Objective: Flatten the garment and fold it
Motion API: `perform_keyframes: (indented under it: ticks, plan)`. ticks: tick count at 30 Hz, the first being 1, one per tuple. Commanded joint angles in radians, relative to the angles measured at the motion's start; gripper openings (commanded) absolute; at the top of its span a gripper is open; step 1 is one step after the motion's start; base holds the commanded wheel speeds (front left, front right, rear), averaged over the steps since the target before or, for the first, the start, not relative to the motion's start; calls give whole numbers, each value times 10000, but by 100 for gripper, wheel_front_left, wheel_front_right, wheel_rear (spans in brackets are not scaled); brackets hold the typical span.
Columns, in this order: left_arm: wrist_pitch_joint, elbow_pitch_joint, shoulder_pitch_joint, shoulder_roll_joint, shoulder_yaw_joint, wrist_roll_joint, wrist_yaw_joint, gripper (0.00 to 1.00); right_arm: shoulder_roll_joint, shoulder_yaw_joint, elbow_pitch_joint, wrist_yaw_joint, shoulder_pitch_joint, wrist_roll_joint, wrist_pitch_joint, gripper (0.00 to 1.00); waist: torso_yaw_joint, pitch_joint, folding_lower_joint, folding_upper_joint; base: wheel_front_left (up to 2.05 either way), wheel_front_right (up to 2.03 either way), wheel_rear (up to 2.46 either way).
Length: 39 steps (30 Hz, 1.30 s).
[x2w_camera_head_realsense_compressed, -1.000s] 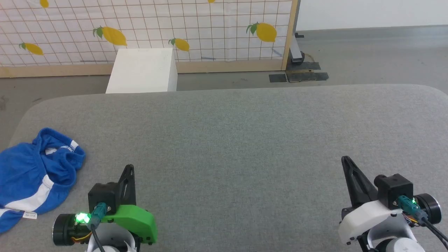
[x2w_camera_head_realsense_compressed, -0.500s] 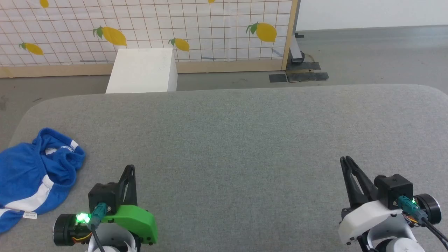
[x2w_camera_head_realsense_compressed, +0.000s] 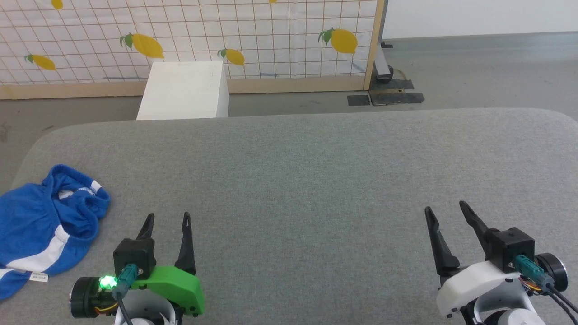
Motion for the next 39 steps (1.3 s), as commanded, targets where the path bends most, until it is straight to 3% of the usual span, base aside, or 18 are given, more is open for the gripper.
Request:
perform_keyframes:
  ticks: [1,17,39]
  plan:
    - [-100,47,30,-4,10,-106,-61,100,0,7,61,-2,93,148,-118,100,12,1,0,0,0,0,0]
    - [-427,170,89,-9,213,-303,-144,100,0,85,271,-4,149,508,-448,100,628,42,0,0,0,0,0]
    - [-960,446,151,-17,380,-709,-238,100,0,267,835,-8,92,1034,-984,100,2680,132,0,0,0,0,0]
